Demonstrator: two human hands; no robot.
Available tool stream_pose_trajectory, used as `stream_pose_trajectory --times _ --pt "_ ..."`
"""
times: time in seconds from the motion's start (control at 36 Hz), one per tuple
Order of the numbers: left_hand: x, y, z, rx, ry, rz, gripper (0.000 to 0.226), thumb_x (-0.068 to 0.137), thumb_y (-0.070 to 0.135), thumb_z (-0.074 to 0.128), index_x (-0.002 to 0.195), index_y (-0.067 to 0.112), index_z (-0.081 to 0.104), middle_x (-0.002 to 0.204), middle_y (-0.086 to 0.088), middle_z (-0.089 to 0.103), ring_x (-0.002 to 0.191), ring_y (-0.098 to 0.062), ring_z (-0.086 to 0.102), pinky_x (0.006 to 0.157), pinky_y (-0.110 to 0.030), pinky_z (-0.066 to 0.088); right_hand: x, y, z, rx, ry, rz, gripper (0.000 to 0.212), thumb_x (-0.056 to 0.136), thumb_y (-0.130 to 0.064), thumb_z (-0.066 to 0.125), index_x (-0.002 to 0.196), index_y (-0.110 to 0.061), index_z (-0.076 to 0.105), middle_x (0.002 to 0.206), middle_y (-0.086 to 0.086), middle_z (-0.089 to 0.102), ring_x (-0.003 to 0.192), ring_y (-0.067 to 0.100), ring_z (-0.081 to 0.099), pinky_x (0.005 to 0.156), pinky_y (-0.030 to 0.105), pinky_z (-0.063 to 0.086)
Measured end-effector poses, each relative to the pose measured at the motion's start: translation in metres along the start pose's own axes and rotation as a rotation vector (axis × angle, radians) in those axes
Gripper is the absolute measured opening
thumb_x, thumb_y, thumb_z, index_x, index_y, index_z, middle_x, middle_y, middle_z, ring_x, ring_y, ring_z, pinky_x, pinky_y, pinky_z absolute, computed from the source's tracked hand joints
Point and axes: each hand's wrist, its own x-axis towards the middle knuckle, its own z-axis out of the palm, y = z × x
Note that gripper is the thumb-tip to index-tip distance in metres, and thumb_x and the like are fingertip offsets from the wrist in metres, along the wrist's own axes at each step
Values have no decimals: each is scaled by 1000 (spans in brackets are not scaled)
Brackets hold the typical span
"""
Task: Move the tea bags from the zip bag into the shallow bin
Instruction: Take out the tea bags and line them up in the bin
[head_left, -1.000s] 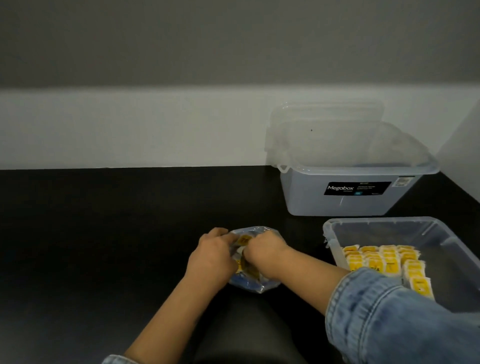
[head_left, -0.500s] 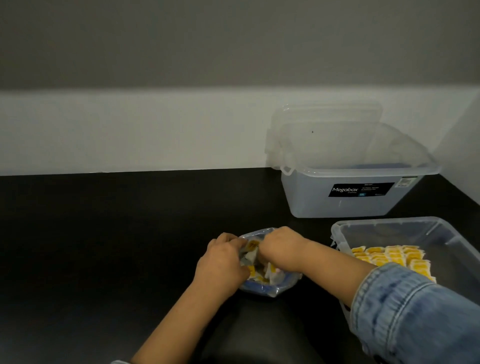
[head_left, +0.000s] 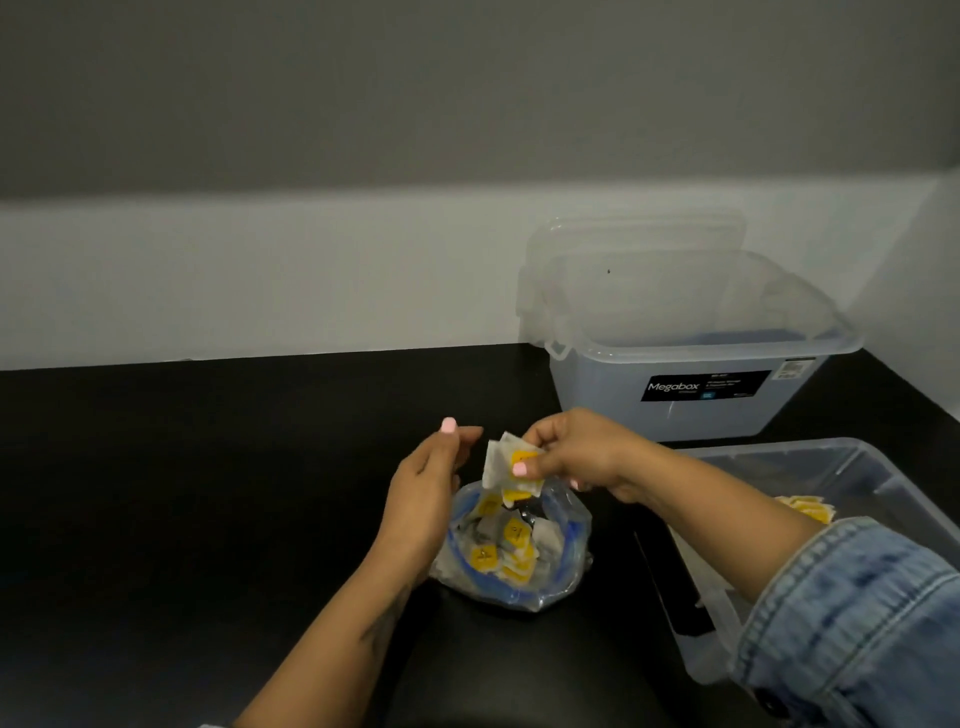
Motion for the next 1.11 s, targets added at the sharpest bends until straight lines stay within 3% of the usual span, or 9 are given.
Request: stream_pose_trajectory --times 0.08,0.19,0.33,0.5,0.64,0.78,0.94,1.0,1.11 --pt "-2 5 7 -123 -100 -75 56 79 65 38 113 30 65 116 5 67 114 -11 59 99 -37 44 -4 -6 -7 81 16 18 7 81 -14 73 80 -13 67 61 -1 62 35 2 39 38 16 27" --pt "-3 12 21 -379 -210 -206 37 91 38 49 115 12 63 107 -8 71 101 -19 68 79 -30 55 -10 -13 -11 41 28 -13 9 80 -16 75 79 -12 67 64 0 62 34 2 38 35 15 26" --pt "-2 11 38 -546 -167 -323 24 97 20 46 107 5 62 98 -14 73 97 -27 68 86 -37 54 -12 -10 -9 -43 74 -78 10 80 -17 76 83 -11 68 65 -4 61 49 -1 53 43 12 38" --pt "1 13 44 -750 -83 -452 29 99 20 42 112 0 58 111 -23 66 98 -30 65 65 -31 59 -18 -5 -17 70 168 -95 24 94 -31 59 96 -8 67 76 5 65 36 3 43 37 14 33" --pt "2 16 49 -827 -86 -483 30 97 24 45 113 1 57 110 -23 67 96 -30 68 70 -35 59 -23 2 -28 54 280 -124 19 100 -26 47 100 -16 64 87 4 65 51 1 49 50 17 37" --pt "3 16 60 -826 -69 -435 32 98 24 44 118 1 56 110 -22 67 95 -29 68 72 -36 59 -29 11 -31 51 318 -246 15 95 -28 56 99 -16 63 89 0 66 76 5 59 62 15 42" --pt "0 17 76 -842 -102 -396 37 99 27 41 122 0 54 110 -20 68 98 -29 68 79 -36 58 -29 22 -37 2 304 -237 10 84 -19 72 89 -12 66 76 0 66 72 10 63 75 27 53" --pt "0 17 81 -859 -110 -405 38 99 27 40 123 0 53 110 -20 68 98 -29 68 79 -36 57 -31 25 -41 25 325 -246 6 85 -18 71 85 -13 67 79 4 69 71 8 64 70 23 53" --pt "-1 16 88 -890 -110 -418 38 98 27 41 125 4 53 112 -20 67 98 -29 68 73 -35 60 -39 23 -55 72 394 -257 10 85 -18 71 78 -17 64 69 -2 64 40 -6 50 41 9 37"
